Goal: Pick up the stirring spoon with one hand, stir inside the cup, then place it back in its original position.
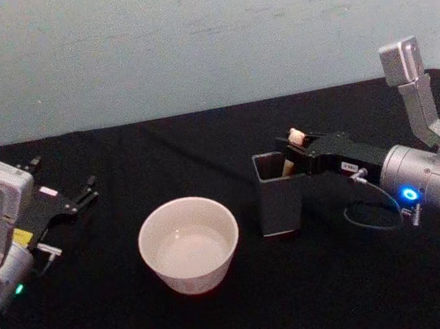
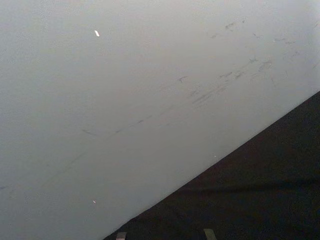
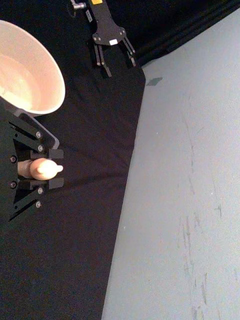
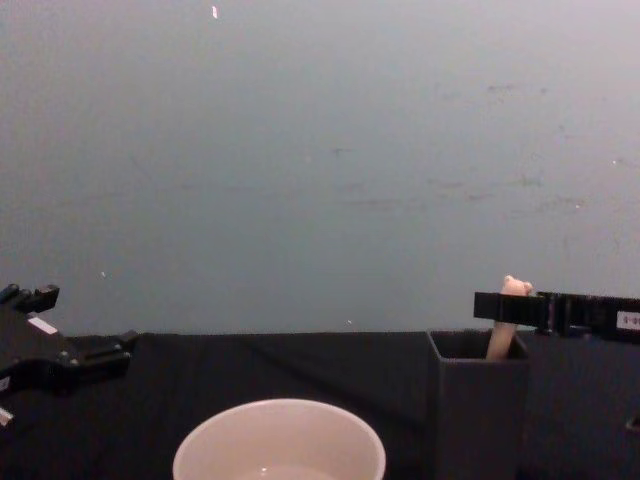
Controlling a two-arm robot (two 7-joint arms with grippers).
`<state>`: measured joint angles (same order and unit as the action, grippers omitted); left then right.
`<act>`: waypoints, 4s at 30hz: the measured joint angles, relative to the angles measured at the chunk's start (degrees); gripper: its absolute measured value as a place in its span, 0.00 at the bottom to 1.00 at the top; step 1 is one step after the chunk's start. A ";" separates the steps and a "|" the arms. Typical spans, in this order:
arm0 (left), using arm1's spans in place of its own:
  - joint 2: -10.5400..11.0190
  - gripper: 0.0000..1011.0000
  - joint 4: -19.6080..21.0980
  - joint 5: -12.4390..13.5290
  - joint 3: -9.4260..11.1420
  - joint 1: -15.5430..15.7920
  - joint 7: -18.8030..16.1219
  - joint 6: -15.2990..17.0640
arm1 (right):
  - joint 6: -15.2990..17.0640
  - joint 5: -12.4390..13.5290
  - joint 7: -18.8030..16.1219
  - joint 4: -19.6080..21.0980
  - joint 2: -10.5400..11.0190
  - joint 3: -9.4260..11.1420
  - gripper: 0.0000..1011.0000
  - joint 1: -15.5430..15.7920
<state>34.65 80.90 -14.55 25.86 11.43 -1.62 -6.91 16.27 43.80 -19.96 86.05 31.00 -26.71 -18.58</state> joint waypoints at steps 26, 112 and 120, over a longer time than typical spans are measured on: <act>0.00 0.99 0.00 0.00 0.00 0.00 0.00 0.00 | 0.08 -0.26 0.10 -0.28 -0.30 0.50 0.21 0.30; 0.00 0.99 0.00 0.00 0.00 0.00 0.00 0.00 | -14.95 -26.81 23.42 -5.54 -8.88 2.47 0.99 7.88; 0.00 0.99 0.00 0.00 0.00 0.00 0.00 0.00 | -14.97 -26.77 23.42 -5.41 -8.79 2.47 0.99 7.86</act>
<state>34.65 80.90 -14.55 25.86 11.43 -1.62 -6.91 1.30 17.03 3.46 80.64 22.22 -24.23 -10.73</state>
